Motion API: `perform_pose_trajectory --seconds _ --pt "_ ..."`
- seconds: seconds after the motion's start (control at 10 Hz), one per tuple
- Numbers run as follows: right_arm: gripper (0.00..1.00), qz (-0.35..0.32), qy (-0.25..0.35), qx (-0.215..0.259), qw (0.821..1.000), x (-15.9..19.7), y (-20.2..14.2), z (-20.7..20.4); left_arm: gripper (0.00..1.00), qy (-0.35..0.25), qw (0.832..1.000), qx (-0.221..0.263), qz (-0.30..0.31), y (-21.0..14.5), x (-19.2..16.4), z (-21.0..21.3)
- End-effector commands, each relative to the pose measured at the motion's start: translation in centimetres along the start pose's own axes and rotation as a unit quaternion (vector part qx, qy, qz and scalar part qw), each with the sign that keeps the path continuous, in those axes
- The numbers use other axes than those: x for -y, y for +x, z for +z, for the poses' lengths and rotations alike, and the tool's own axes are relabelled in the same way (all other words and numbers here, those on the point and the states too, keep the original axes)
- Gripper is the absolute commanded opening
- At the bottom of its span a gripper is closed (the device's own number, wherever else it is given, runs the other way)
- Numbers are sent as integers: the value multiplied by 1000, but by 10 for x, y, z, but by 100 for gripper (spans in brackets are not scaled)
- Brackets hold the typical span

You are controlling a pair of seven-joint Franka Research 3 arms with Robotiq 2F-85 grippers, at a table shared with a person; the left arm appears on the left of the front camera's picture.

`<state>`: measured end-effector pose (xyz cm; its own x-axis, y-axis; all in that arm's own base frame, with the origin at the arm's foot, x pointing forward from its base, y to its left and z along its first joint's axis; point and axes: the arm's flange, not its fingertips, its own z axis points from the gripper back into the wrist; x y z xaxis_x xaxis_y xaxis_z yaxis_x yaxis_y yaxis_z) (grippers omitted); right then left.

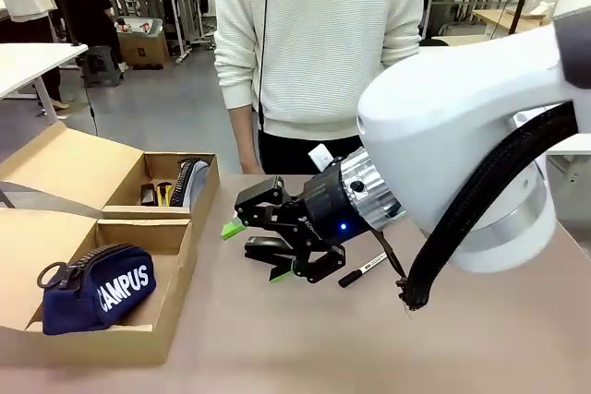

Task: Place items inside the box.
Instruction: Pick up a Pencil pouch or Stapler and place it inside the Mailer Box closest to the robot.

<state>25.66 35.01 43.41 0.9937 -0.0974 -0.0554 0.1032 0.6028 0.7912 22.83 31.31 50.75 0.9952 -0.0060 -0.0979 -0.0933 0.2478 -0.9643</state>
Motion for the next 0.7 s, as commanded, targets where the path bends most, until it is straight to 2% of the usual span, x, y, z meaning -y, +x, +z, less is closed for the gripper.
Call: perform_pose_trajectory --seconds 0.0,0.1,0.3,0.5,0.6 --pt "100 -16 19 -5 1000 13 21 12 100 5 1000 -1 1 -1 -1 -1" --pt "100 -28 19 7 999 18 32 21 100 5 1000 -1 1 -1 -1 -1" --pt "100 -17 47 -23 999 24 41 44 100 5 1000 -1 1 -1 -1 -1" --pt "100 19 101 -58 993 59 56 108 100 5 1000 -1 1 -1 -1 -1" --pt "100 22 160 -92 983 87 66 152 100 5 1000 -1 1 -1 -1 -1"
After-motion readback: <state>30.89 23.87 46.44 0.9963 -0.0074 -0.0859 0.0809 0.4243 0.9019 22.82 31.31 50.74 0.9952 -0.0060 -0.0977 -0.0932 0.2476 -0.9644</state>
